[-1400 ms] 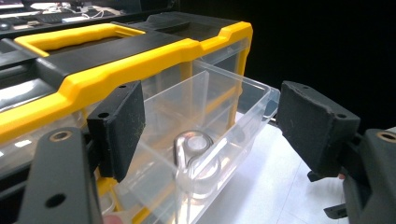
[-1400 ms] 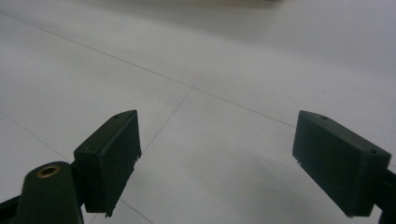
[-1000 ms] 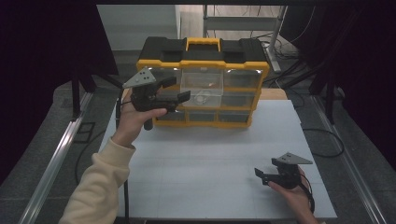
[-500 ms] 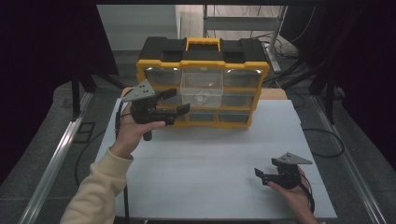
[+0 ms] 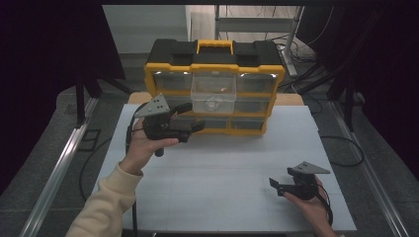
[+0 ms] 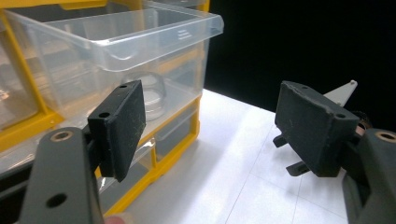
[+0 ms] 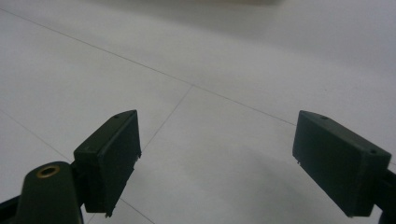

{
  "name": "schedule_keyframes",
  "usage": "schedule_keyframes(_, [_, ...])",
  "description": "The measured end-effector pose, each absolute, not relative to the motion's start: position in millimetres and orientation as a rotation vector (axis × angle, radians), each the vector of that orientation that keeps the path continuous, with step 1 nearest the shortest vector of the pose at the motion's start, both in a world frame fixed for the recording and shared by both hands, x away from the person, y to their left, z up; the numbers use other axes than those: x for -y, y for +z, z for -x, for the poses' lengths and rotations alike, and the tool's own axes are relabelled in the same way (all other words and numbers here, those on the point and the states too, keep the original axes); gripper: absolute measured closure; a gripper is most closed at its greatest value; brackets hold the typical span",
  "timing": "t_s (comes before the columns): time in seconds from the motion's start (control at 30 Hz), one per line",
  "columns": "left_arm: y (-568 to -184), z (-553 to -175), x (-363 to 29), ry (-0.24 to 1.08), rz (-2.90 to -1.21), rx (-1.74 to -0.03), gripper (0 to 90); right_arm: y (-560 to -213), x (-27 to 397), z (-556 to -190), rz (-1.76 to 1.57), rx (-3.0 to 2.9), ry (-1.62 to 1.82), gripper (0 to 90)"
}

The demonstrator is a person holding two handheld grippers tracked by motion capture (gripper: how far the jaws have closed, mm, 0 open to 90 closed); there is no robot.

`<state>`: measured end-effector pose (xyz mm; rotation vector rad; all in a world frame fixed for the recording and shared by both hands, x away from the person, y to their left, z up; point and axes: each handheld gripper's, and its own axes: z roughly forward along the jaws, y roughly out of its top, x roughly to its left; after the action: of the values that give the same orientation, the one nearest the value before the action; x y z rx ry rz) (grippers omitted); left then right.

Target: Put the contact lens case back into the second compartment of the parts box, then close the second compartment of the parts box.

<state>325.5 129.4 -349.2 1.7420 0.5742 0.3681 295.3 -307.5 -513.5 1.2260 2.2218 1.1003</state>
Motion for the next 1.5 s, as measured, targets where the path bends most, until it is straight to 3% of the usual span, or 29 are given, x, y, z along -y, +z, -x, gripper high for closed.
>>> schedule_keyframes(0.37, [-351.0, -326.3, -115.6, 0.367, -1.75, -0.547, 30.0, -513.3, 307.3, -295.3, -1.219, -2.226, 1.105, 15.5])
schedule_keyframes(0.6, [-353.8, -332.4, -108.2, 0.358, -1.763, -0.522, 42.1, -513.3, 307.7, -295.7, -1.22, -2.225, 1.105, 15.5])
schedule_keyframes(0.63, [-354.2, -333.6, -107.2, 0.35, -1.764, -0.512, 52.8, -513.1, 307.4, -295.8, -1.215, -2.226, 1.104, 15.5])
schedule_keyframes(0.67, [-354.7, -334.4, -106.2, 0.354, -1.764, -0.508, 52.8, -513.1, 307.4, -295.8, -1.215, -2.226, 1.104, 15.5])
schedule_keyframes(0.93, [-354.4, -339.3, -102.6, 0.298, -1.729, -0.568, 88.3, -513.0, 308.0, -295.8, -1.217, -2.223, 1.107, 15.5])
schedule_keyframes(1.5, [-355.2, -357.4, -89.0, 0.364, -1.728, -0.605, 88.5, -513.1, 307.8, -295.9, -1.215, -2.224, 1.108, 15.5])
